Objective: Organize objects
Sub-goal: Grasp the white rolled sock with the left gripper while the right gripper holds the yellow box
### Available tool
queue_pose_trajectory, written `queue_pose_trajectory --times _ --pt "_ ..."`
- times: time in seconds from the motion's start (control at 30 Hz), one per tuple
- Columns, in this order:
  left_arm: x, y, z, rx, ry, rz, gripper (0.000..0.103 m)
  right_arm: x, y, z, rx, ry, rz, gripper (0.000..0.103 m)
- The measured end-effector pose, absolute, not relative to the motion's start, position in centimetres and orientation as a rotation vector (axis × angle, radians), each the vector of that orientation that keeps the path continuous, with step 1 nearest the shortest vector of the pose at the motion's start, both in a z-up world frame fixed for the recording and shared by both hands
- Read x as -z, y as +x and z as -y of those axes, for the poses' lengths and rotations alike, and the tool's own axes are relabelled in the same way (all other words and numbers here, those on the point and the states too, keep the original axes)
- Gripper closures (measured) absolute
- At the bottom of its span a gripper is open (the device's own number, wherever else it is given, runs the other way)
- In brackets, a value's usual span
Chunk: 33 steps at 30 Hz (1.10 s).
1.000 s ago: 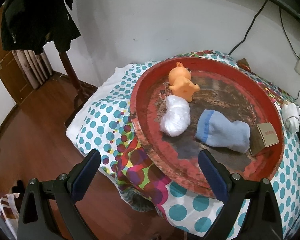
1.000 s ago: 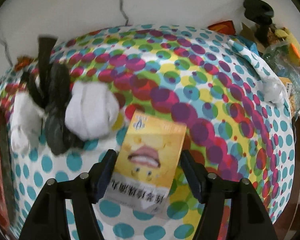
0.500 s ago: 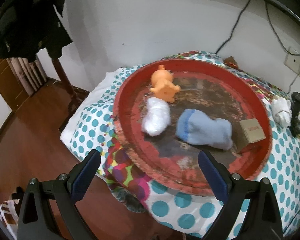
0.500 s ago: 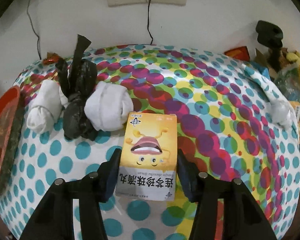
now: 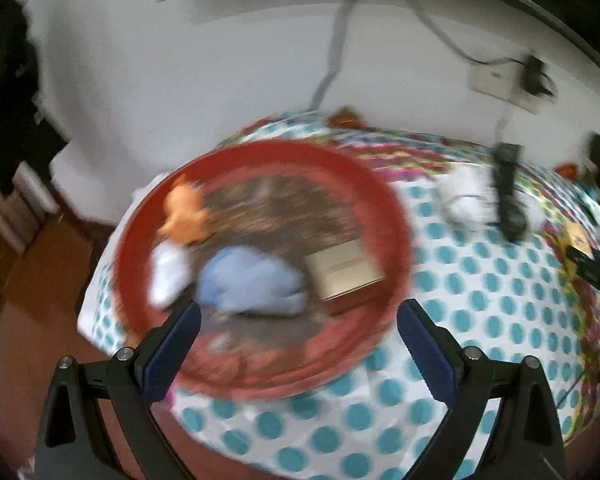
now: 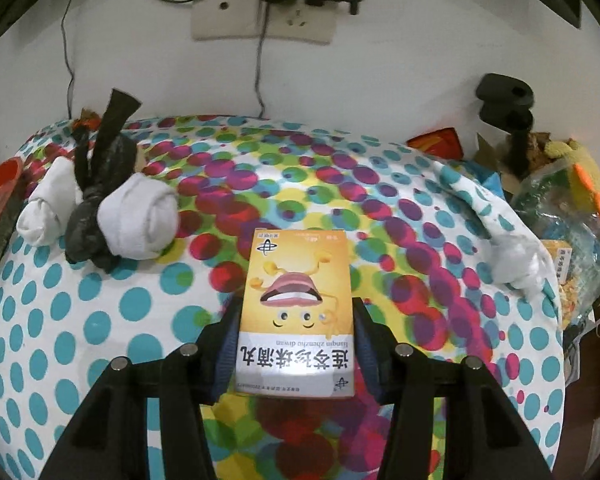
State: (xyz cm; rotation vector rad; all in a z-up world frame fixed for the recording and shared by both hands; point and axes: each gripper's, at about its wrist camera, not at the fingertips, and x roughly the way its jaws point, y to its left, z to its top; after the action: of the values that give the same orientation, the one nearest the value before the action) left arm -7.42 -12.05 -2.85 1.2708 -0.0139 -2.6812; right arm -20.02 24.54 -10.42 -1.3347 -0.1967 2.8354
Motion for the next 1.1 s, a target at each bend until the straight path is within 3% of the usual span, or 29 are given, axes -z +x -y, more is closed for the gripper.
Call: queue_pose_trajectory --times 0.47,0.73,1.0,1.03,1.1 --pt "5.3 -18.6 0.7 2.827 1.446 0.213 0.000 10.9 -19.5 -26.2 -2.869 -1.306 0.096 0.052" --pt "8.3 -24.1 -0.4 2.791 1.537 0.109 0.001 10.8 -19.7 -26.0 -2.867 -1.302 0.131 0.052" --pt "10.0 -27.2 0.2 2.752 1.572 0.016 0.008 10.8 -19.9 -25.9 -2.870 -1.316 0.104 0.051" --pt "10.2 -27.4 0.2 2.750 1.581 0.012 0.011 10.8 -19.9 -25.9 -2.870 -1.316 0.106 0.051" --pt "10.6 -27.6 0.2 2.758 1.598 -0.014 0.026 10.8 -19.9 -26.0 -2.870 -1.316 0.103 0.051"
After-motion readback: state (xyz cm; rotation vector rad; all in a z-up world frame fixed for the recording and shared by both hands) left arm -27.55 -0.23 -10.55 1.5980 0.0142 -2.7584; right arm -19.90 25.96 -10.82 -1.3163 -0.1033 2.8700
